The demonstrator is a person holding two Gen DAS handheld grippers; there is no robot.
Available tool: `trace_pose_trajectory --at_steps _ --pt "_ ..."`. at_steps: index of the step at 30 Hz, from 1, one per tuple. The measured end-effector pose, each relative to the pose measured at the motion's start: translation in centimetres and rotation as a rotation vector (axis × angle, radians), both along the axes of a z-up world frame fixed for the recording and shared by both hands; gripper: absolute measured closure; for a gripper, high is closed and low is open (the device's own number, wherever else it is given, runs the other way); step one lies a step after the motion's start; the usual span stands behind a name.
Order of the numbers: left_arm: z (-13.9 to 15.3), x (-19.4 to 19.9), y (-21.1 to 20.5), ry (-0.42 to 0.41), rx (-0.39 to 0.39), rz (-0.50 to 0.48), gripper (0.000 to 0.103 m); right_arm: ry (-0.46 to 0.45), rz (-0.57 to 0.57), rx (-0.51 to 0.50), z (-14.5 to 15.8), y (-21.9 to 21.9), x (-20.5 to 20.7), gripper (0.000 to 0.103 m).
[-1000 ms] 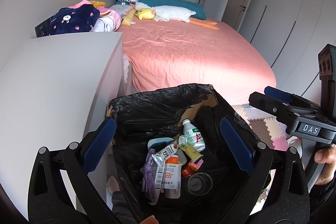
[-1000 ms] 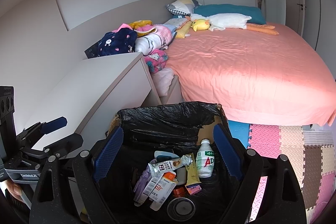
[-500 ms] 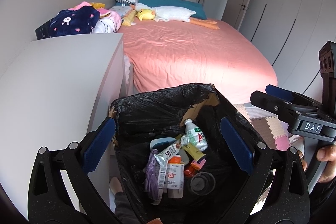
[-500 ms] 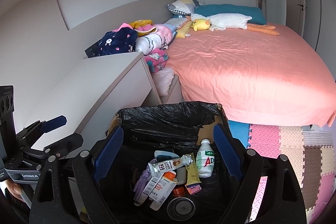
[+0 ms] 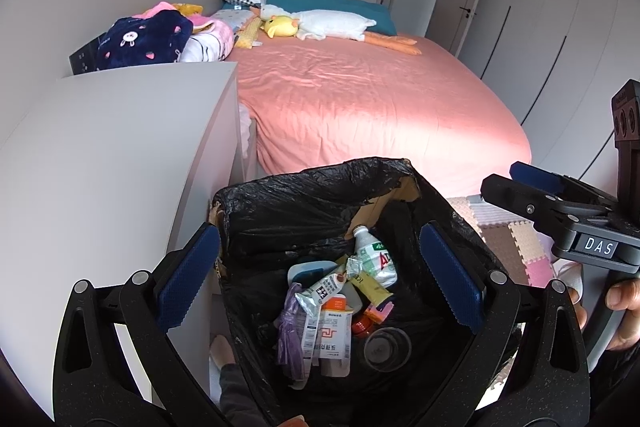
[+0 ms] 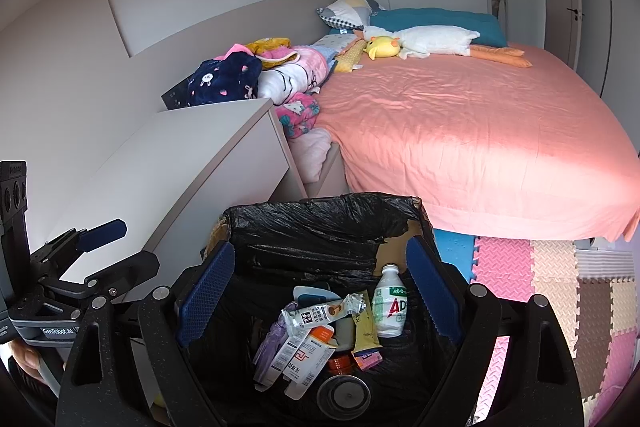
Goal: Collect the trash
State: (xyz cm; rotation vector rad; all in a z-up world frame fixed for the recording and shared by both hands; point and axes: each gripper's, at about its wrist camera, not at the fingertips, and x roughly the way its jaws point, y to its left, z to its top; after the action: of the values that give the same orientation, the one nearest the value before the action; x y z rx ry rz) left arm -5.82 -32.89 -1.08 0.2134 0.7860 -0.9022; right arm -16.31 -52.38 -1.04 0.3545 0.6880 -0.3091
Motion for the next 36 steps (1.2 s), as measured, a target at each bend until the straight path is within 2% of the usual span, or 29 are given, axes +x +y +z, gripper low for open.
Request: trace_pose_trajectory --at_steps 11,16,26,31,36 --pt "0.38 0.0 0.2 0.03 -0.029 -0.011 0.006 0.001 0.0 -0.002 0.0 -0.09 -0.17 0.015" --pt "0.53 -0.24 0.08 0.006 -0.013 -0.009 0.006 0.0 0.001 -0.003 -0.01 -0.06 -0.24 0.016" --pt "0.39 0.06 0.31 0.037 -0.028 -0.011 0.006 0.001 0.001 -0.004 0.01 -0.06 -0.34 0.015" --pt "0.54 -0.75 0.22 -0.035 -0.003 0.01 0.006 0.001 0.001 -0.005 0.05 -0.02 -0.29 0.016" --pt "0.62 -0.85 0.0 -0.032 -0.002 0.003 0.006 0.0 0.001 -0.008 0.09 -0.23 -0.71 0.016"
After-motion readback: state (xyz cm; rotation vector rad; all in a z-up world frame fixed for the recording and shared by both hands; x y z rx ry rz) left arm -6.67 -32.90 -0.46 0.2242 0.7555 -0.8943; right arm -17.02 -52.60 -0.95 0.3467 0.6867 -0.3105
